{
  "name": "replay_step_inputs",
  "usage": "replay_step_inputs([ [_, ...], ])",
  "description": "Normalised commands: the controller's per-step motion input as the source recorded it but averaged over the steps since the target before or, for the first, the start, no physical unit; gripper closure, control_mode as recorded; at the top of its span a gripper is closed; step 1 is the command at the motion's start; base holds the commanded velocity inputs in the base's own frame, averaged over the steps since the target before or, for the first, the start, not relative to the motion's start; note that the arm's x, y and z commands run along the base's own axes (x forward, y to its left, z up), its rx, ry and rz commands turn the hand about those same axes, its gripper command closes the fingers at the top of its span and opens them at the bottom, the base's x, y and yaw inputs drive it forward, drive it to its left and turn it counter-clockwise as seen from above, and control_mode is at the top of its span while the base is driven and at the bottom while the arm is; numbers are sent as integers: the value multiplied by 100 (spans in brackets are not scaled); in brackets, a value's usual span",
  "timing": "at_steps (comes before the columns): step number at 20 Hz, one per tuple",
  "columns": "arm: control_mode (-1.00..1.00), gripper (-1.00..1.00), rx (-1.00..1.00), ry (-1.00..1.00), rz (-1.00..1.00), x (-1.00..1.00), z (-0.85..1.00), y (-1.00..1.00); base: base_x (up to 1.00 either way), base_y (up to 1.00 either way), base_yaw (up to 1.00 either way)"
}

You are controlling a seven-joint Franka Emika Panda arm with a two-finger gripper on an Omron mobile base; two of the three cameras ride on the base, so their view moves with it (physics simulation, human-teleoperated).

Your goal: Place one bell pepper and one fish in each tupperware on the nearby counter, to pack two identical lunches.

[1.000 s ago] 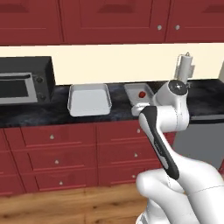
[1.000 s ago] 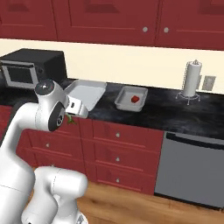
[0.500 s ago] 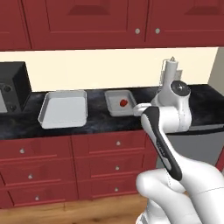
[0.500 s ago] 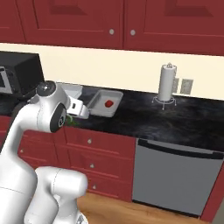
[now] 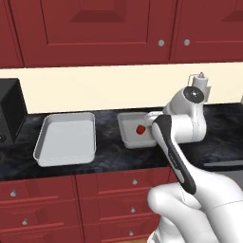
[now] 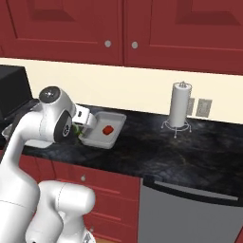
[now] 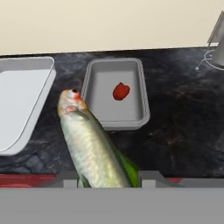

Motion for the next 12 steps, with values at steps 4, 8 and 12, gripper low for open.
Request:
replay_step_inputs([
  [4,100,100,0,0,0,0,0,0,21,0,0],
  [8,-100,100,0,0,0,11,-41,0,3,0,0],
  [12,-100,100,0,0,0,36,-61,0,0,0,0],
])
